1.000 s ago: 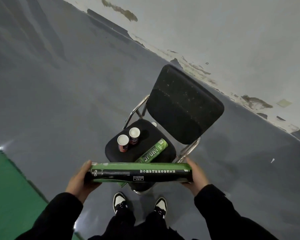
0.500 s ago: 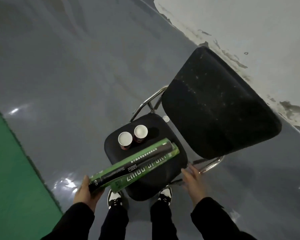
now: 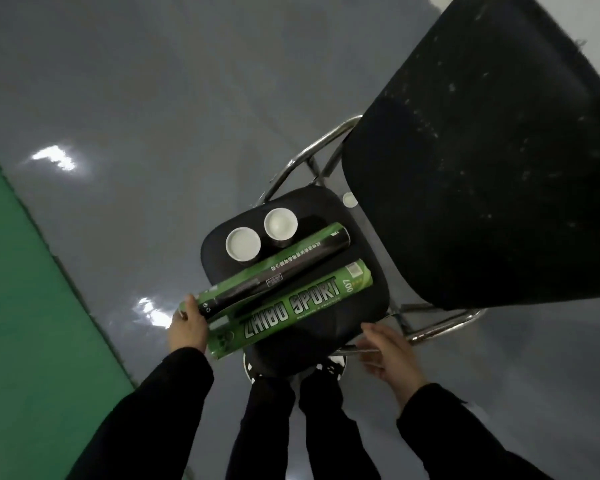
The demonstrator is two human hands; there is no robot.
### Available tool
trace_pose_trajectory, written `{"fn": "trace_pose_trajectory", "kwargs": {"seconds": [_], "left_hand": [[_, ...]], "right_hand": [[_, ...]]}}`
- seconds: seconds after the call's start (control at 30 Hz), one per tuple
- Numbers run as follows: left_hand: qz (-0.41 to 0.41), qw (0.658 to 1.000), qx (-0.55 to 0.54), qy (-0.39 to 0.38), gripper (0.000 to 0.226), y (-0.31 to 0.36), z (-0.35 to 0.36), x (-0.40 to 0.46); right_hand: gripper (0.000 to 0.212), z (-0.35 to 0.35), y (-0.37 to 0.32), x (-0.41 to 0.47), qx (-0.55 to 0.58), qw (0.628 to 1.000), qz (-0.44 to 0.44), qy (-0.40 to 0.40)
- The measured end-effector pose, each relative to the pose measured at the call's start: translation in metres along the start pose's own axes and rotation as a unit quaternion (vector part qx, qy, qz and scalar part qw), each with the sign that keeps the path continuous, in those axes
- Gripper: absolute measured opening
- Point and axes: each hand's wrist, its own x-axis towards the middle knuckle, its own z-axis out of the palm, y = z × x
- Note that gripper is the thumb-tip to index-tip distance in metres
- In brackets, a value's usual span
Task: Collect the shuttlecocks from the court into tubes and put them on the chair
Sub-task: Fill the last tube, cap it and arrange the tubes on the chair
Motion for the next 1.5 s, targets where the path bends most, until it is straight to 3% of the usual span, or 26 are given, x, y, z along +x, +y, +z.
{"fn": "trace_pose_trajectory", "kwargs": {"seconds": [0.1,0.2,0.3,0.4,0.53,0.67,0.8,0.9,1.07,1.2,1.5], "left_hand": [[-0.002,0.995,0.085,-0.05,0.061,-0.001,-0.001,0.017],[-0.01,0.995,0.076,-0.059,0.061,-0.002,-0.002,0.023],[0.01,0.999,0.051,0.002,0.056,0.003,-0.005,0.008],[0.095,0.995,0.01,0.038,0.038,0.008,-0.004,-0.03],[0.129,0.983,-0.072,-0.113,0.013,0.017,0.024,-0.124],[0.144,0.967,0.01,-0.21,0.029,0.005,0.083,-0.239],[0.133,0.943,0.118,-0.282,0.029,-0.012,0.154,-0.324],[0.134,0.943,0.123,-0.278,0.026,-0.015,0.228,-0.376],[0.068,0.95,0.099,-0.287,0.022,0.011,0.367,-0.421],[0.068,0.958,0.08,-0.266,0.022,0.05,0.473,-0.392],[0.191,0.977,0.071,-0.069,0.008,0.108,0.669,-0.126]], "right_hand": [[0.014,0.019,-0.001,0.002,-0.006,1.0,0.008,-0.013],[0.017,0.036,-0.003,0.003,-0.003,0.999,-0.004,-0.035],[0.014,0.041,-0.011,0.002,-0.027,0.998,-0.01,-0.051],[0.009,0.034,-0.015,-0.006,-0.046,0.998,-0.005,-0.051],[0.011,0.004,-0.024,-0.029,-0.063,0.996,-0.007,-0.056],[0.011,-0.063,-0.03,-0.05,-0.128,0.986,-0.053,-0.097],[0.014,-0.169,-0.029,-0.061,-0.206,0.962,-0.062,-0.17],[0.015,-0.263,-0.035,-0.049,-0.185,0.962,-0.067,-0.189],[0.015,-0.373,-0.063,-0.005,-0.017,0.992,-0.084,-0.096],[0.014,-0.396,-0.092,0.067,0.053,0.993,-0.077,-0.066],[0.014,-0.328,-0.126,0.343,-0.028,0.966,-0.169,-0.193]]}}
